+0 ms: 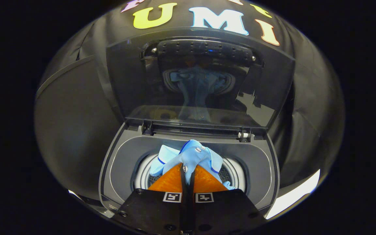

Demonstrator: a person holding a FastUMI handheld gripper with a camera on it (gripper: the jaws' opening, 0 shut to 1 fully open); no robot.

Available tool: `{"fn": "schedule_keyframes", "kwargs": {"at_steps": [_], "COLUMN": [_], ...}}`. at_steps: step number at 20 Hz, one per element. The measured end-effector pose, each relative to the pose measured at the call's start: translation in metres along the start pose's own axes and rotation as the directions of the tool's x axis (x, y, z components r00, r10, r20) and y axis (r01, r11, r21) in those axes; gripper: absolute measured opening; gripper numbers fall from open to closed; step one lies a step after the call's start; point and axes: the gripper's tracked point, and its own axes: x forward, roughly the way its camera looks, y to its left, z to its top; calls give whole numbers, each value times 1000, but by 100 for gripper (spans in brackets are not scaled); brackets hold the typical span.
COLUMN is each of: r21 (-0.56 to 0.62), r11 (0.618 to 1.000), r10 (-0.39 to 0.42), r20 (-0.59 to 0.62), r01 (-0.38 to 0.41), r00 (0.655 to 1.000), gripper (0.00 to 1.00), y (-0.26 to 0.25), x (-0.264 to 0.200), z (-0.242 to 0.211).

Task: Put the clothes into the washing machine and then close the washing machine lid.

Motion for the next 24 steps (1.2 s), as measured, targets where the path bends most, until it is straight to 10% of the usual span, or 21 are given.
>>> {"fn": "schedule_keyframes", "kwargs": {"at_steps": [1, 7, 24], "r21": [-2, -16, -97], "r11": [1000, 1000, 994], "r10": [-4, -1, 78], "r20": [-1, 65, 355], "r01": [4, 2, -46], "r00": [1000, 998, 931], "gripper": [1, 96, 97], "y": [0, 2, 23], "x": [2, -5, -105], "z": [-1, 11, 141]}}
